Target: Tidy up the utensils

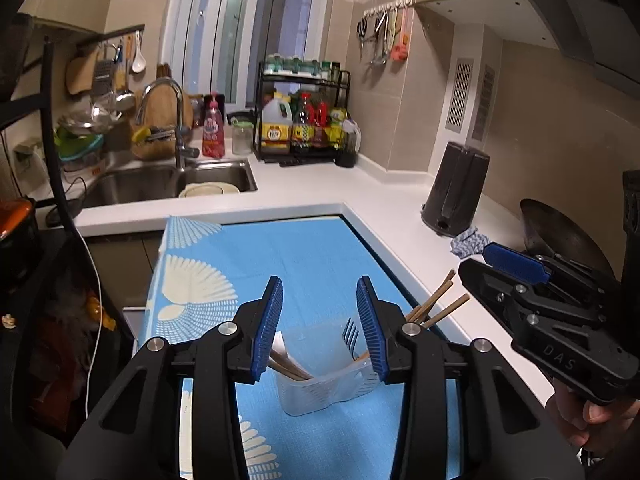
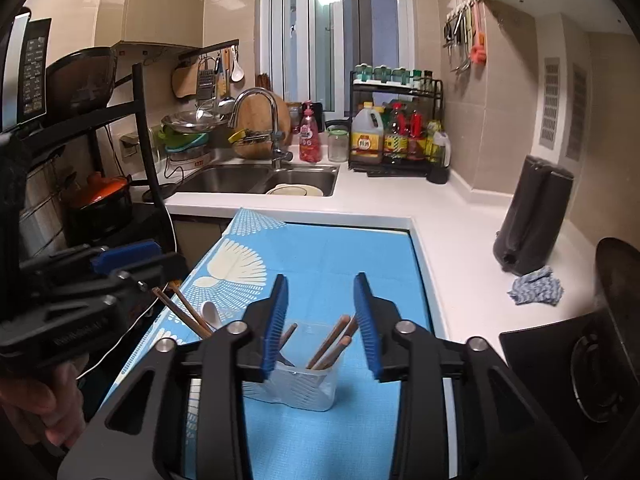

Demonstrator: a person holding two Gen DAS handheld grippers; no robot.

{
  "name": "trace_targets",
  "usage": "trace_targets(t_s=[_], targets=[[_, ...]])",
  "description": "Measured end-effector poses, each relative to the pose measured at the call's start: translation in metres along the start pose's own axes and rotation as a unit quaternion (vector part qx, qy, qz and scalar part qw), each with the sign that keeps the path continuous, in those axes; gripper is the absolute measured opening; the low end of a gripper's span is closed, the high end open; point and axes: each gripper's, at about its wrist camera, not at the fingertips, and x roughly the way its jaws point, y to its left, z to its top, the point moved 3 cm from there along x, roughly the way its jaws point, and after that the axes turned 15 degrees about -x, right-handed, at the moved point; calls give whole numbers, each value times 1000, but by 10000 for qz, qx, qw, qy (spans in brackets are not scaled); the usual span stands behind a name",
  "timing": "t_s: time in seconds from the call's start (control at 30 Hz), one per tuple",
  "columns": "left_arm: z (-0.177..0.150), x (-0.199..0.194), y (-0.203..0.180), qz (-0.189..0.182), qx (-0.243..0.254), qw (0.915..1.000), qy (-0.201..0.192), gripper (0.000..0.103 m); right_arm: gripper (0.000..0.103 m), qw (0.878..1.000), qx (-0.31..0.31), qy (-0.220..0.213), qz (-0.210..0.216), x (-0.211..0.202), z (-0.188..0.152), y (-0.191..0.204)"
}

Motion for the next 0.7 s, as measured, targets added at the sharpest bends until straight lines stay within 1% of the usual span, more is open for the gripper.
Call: trace_targets(t_s=[0.03, 0.07, 0.1, 0.13, 0.17, 0.2, 0.23, 0.27, 0.3, 0.33, 0.37, 0.4, 0.5, 0.57, 0.7], targets=[[1, -5, -1, 0, 5, 10000, -64, 41, 42, 10000, -3, -53, -41, -7, 0, 0], [1, -13, -4, 3, 27, 9999, -165, 46, 44, 9999, -30, -100, -84, -14, -1, 1], [0, -24, -6, 15, 57, 9996, -286, 49, 49, 9997, -74, -168, -142, -22, -1, 3], [-1, -33, -8, 34, 82, 9991, -404, 56, 58, 9993, -127, -275, -215, -33, -3, 5], [-4, -41, -10, 50, 102, 9987, -500, 64, 64, 9986, -166, -402, -305, -45, -6, 6], [-9, -51, -11, 73, 125, 9980, -610, 68, 75, 9980, -171, -487, -366, -53, -9, 8], [-13, -58, -11, 86, 137, 9976, -678, 76, 85, 9973, -151, -588, -420, -64, -15, 10], [-22, -68, -10, 113, 141, 9968, -775, 82, 90, 9968, -125, -658, -443, -73, -21, 12], [-28, -72, -9, 135, 132, 9964, -824, 85, 94, 9962, -111, -720, -469, -82, -30, 15], [-39, -79, -7, 158, 114, 9960, -876, 90, 97, 9957, -114, -752, -525, -88, -38, 16], [-49, -82, -5, 188, 99, 9956, -910, 94, 98, 9951, -119, -764, -619, -93, -46, 17], [-60, -84, -3, 238, 88, 9953, -935, 96, 98, 9946, -102, -747, -719, -96, -55, 18], [-91, -79, 2, 371, 129, 9942, -999, 96, 98, 9943, -32, -675, -819, -98, -83, 19], [-112, -68, 7, 523, 77, 9949, -862, 96, 98, 9949, 107, -579, -813, -93, -100, 16], [-143, -51, 13, 513, -114, 9959, -731, 96, 98, 9946, 133, -590, -847, -81, -129, 15]])
